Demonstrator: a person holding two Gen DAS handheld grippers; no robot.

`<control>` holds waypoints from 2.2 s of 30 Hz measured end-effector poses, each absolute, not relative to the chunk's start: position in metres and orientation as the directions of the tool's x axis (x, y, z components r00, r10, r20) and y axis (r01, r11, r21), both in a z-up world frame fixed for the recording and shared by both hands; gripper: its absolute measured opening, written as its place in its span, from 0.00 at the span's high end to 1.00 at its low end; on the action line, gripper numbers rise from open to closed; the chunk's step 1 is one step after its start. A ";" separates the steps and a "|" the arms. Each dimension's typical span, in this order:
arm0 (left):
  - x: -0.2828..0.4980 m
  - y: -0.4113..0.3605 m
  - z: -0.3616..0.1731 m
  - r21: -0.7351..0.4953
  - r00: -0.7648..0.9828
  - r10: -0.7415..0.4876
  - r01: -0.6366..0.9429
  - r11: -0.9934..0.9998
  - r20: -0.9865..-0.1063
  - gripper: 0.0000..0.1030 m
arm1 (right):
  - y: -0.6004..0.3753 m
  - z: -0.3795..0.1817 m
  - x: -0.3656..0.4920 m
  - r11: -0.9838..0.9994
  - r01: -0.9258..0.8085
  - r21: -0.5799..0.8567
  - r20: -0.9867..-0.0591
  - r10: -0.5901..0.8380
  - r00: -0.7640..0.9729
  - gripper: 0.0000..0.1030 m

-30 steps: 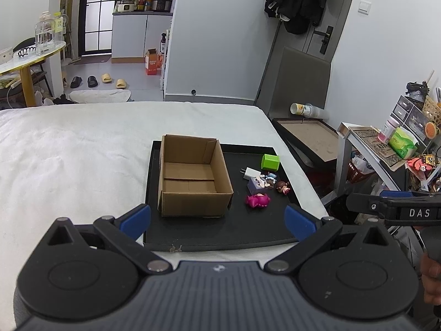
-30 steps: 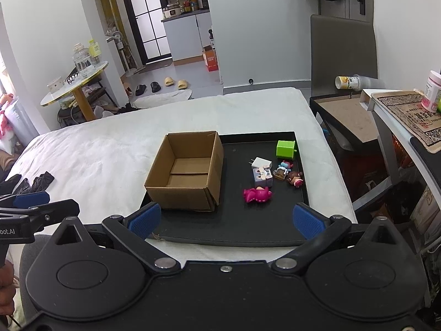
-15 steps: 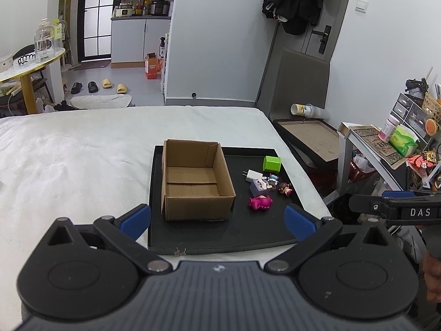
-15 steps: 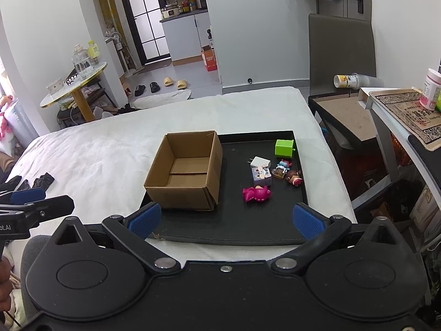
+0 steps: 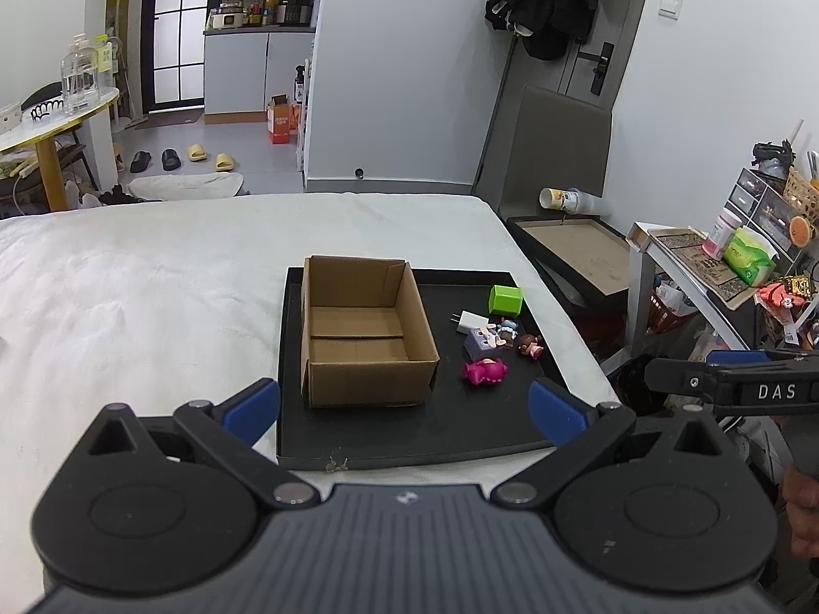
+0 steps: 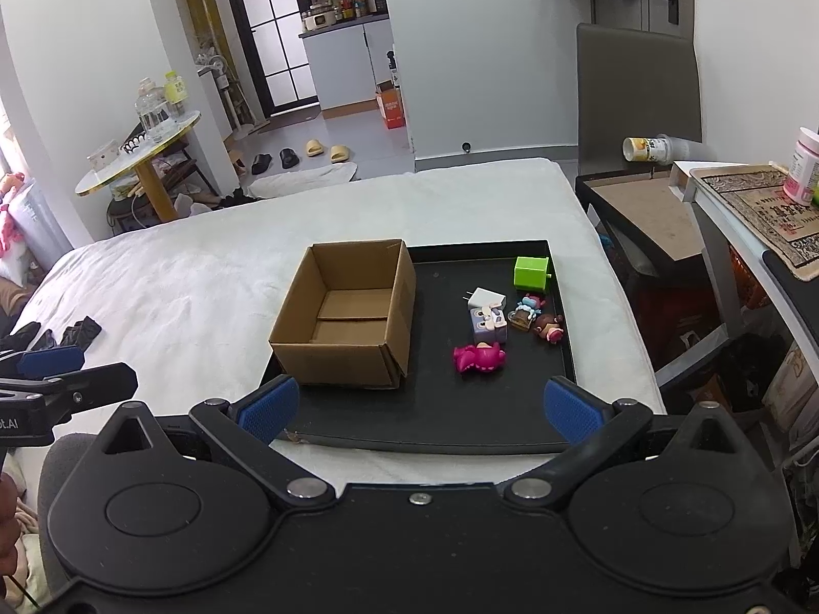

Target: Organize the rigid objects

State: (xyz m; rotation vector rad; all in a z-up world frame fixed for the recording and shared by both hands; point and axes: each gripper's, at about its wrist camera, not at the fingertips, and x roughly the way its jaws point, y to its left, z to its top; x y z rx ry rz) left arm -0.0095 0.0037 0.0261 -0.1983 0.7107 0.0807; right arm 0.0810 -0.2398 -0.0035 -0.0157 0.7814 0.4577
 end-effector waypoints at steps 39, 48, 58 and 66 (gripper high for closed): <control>0.059 0.030 -0.006 -0.228 0.730 -0.030 -0.174 0.958 -0.683 0.00 | -0.247 -0.031 0.145 0.910 -0.353 0.215 -0.696 0.397 0.598 0.00; 0.089 0.049 -0.026 -0.238 0.694 -0.009 -0.234 0.943 -0.720 0.01 | -0.250 -0.050 0.173 0.907 -0.329 0.263 -0.714 0.412 0.566 0.00; 0.120 0.074 -0.055 -0.276 0.648 0.005 -0.332 0.902 -0.762 0.03 | -0.248 -0.079 0.208 0.909 -0.281 0.307 -0.753 0.413 0.512 0.05; 0.144 0.093 -0.082 -0.297 0.597 -0.010 -0.384 0.874 -0.802 0.06 | -0.247 -0.105 0.235 0.908 -0.219 0.358 -0.784 0.419 0.457 0.07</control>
